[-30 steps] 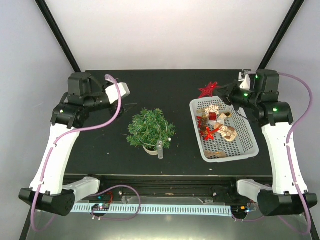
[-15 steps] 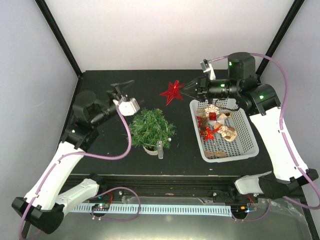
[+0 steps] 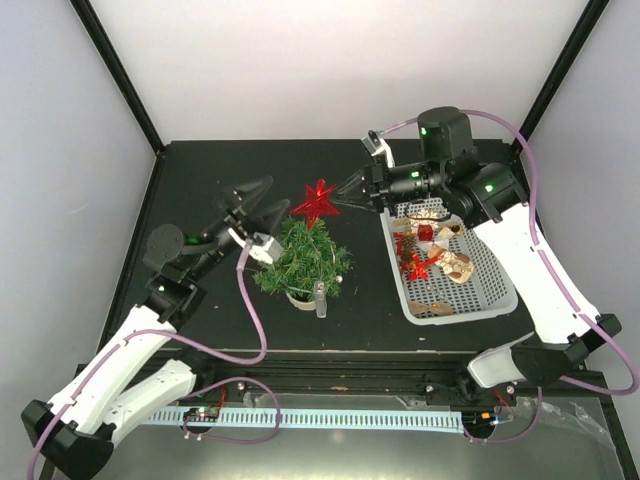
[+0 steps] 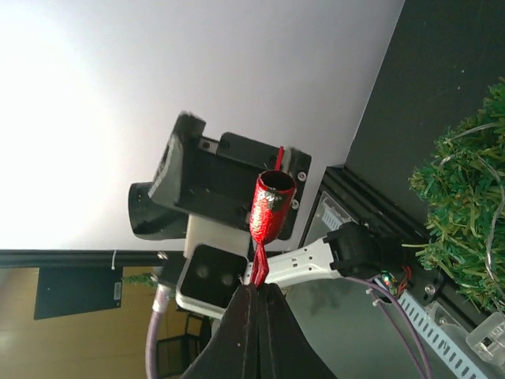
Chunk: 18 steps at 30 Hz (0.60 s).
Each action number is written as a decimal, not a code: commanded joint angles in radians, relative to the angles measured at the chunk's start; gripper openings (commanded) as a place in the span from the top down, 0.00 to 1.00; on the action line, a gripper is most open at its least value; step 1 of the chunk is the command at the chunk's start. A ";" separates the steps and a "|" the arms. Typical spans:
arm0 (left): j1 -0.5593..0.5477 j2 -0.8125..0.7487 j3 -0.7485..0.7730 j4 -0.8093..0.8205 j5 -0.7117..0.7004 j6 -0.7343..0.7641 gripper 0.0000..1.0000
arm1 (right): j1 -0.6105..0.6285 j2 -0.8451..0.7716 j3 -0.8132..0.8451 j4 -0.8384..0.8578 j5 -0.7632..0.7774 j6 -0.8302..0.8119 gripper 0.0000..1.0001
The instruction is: Decorate the small christmas tree
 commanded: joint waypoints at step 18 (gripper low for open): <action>-0.116 -0.034 -0.091 0.093 0.107 0.293 0.48 | 0.020 0.002 -0.040 0.052 -0.074 0.003 0.99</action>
